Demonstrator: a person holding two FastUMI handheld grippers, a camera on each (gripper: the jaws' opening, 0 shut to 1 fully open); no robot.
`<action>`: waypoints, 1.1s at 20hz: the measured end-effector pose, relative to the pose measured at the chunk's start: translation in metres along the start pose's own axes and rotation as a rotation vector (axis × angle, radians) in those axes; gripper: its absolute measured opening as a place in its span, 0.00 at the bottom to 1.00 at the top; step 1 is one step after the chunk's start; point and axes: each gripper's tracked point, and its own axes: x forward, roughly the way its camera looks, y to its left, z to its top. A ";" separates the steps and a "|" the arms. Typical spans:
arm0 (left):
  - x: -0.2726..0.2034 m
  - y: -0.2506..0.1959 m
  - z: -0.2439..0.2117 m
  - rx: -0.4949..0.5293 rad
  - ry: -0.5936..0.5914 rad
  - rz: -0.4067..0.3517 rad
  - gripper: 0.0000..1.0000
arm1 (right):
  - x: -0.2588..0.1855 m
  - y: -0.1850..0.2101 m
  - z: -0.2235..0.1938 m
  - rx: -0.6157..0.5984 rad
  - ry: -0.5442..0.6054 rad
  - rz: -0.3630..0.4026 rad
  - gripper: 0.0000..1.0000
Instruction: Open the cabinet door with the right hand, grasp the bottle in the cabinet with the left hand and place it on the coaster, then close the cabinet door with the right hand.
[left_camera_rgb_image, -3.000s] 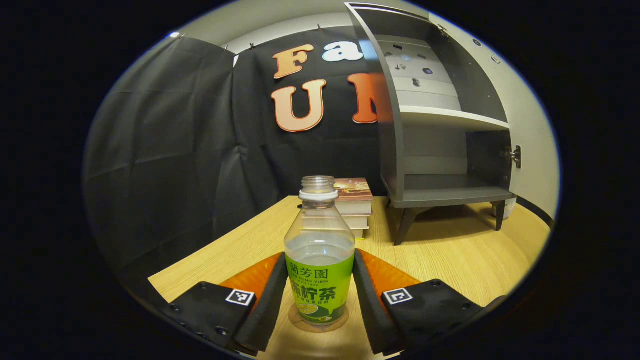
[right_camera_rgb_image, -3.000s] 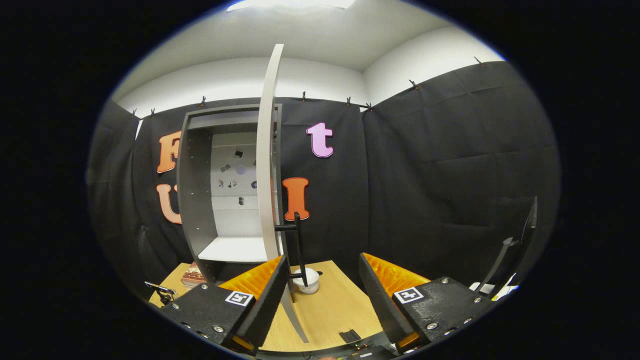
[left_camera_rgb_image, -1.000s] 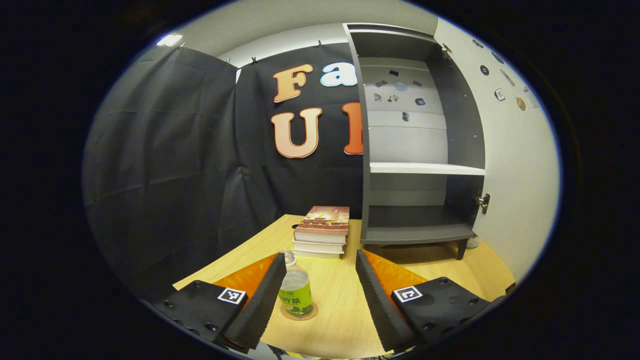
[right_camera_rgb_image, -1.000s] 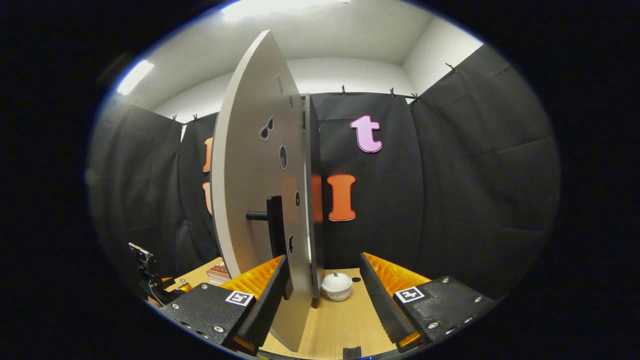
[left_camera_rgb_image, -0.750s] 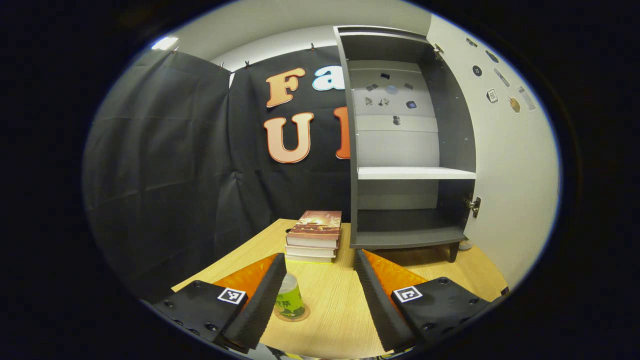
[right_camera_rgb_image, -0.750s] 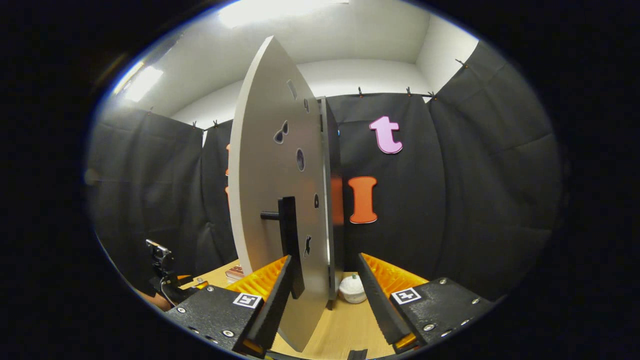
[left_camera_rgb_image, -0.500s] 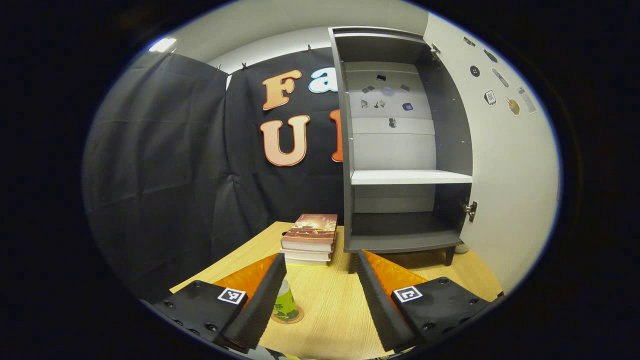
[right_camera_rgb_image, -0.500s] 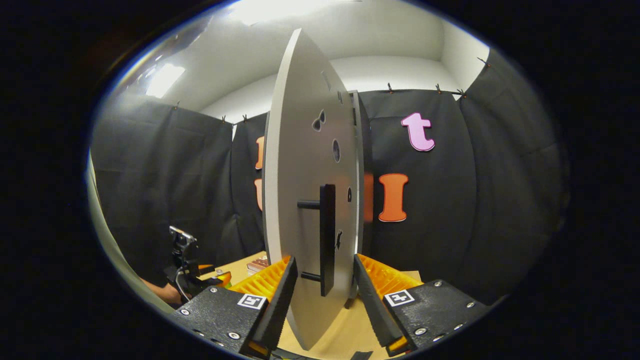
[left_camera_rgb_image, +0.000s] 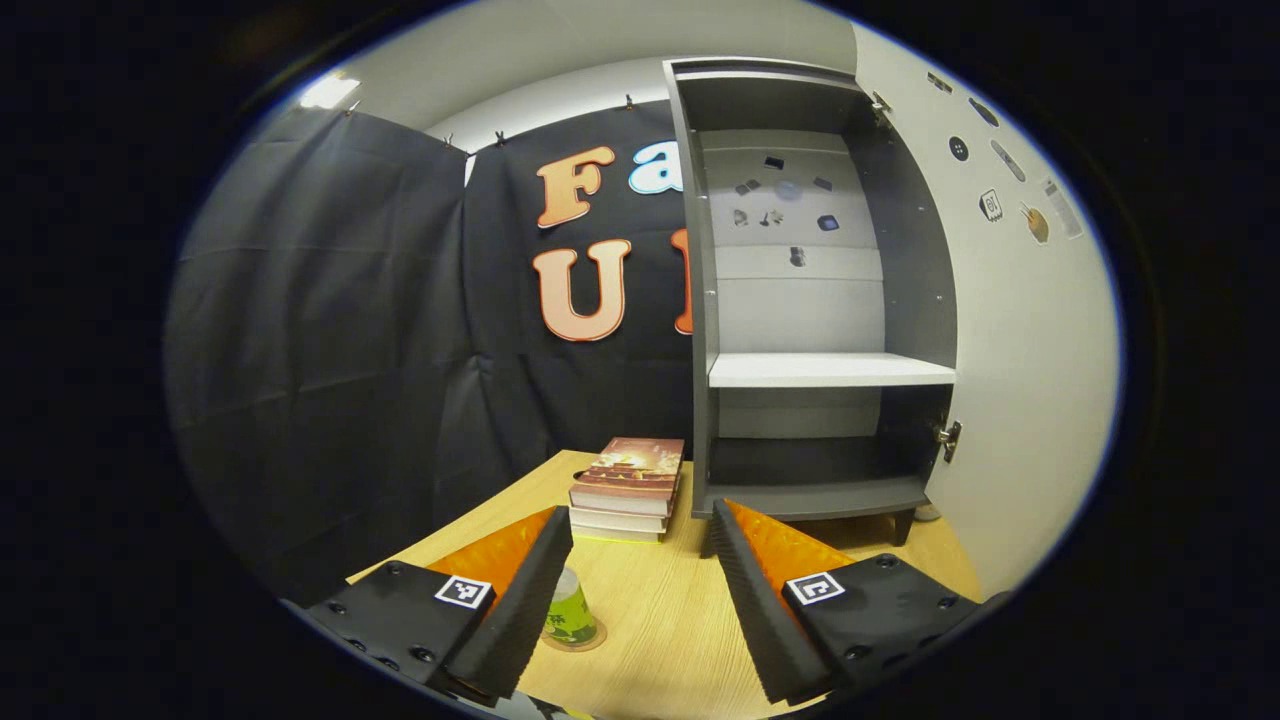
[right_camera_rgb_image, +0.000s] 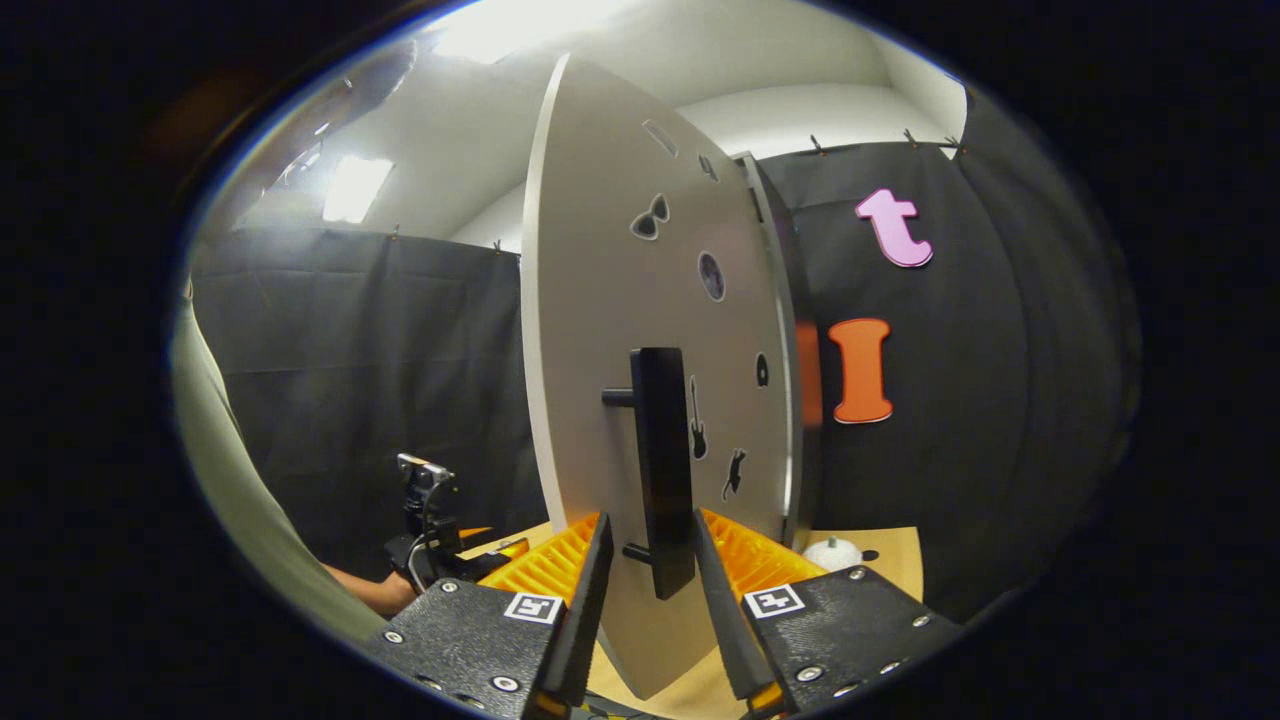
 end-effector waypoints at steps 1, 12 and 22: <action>-0.001 0.003 0.005 0.000 -0.006 0.016 0.91 | 0.001 0.002 0.000 0.020 0.002 0.032 0.51; 0.016 0.037 0.033 -0.050 -0.053 0.059 0.92 | 0.000 0.012 -0.010 0.047 0.020 0.151 0.51; 0.058 0.097 0.048 -0.073 -0.086 0.057 0.92 | 0.018 0.012 -0.008 0.047 -0.010 0.122 0.51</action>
